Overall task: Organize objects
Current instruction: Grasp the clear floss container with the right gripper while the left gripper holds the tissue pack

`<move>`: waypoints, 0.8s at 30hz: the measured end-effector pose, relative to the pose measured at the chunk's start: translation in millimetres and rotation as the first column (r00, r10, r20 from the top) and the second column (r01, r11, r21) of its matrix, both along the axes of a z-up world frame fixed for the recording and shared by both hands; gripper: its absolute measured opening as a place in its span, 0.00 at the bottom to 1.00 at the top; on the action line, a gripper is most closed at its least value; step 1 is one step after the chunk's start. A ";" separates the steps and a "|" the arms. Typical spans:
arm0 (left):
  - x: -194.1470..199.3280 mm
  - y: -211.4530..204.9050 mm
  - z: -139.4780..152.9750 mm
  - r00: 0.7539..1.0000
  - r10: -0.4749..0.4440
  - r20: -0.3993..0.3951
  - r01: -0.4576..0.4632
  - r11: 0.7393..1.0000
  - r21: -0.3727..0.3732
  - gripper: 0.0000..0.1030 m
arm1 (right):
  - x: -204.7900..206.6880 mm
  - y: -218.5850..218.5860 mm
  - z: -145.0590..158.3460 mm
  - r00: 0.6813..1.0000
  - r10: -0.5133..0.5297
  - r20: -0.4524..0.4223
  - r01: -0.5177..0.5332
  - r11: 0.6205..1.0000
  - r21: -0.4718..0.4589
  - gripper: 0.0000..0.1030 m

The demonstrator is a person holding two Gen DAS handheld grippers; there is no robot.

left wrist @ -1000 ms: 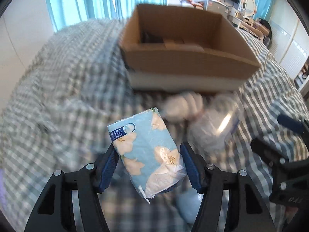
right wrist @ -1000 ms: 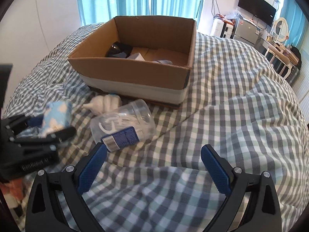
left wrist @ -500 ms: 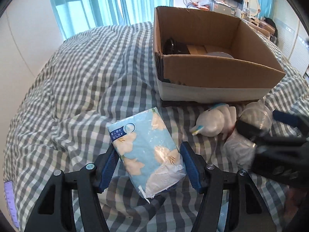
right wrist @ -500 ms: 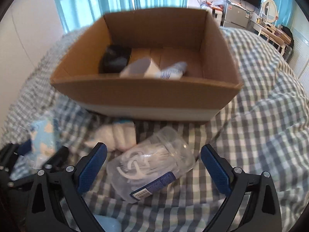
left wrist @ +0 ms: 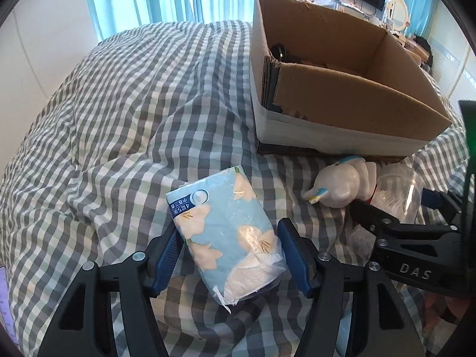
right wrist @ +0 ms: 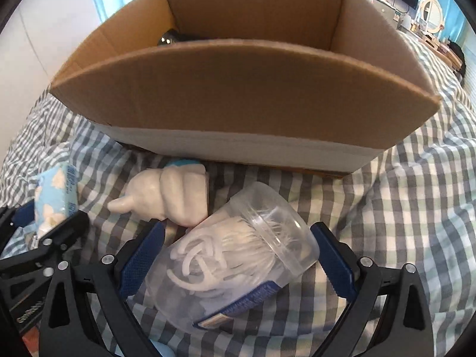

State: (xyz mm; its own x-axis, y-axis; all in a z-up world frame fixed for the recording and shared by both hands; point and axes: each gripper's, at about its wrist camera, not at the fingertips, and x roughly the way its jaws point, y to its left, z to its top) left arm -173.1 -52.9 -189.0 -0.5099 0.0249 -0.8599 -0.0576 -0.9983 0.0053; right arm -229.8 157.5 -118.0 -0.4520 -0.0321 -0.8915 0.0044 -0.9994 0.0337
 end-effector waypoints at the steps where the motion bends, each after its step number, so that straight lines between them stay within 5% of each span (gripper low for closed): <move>1: 1.0 0.1 0.2 1.000 0.002 -0.004 -0.002 1.000 0.001 0.64 | 1.5 1.5 1.5 1.000 -0.003 -0.007 0.003 1.000 -0.007 0.94; 24: 41.0 2.1 23.7 0.997 0.051 -0.061 -0.053 0.998 -0.033 0.64 | 93.2 7.2 58.1 0.983 0.106 -0.150 -0.109 0.994 -0.013 0.67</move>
State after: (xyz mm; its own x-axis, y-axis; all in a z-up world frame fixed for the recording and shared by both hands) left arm -132.1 -50.8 -165.3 -0.5606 -0.0317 -0.8274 -0.0045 -0.9991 0.0413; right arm -136.6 164.7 -60.0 -0.5723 -0.1058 -0.8132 0.1181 -0.9919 0.0459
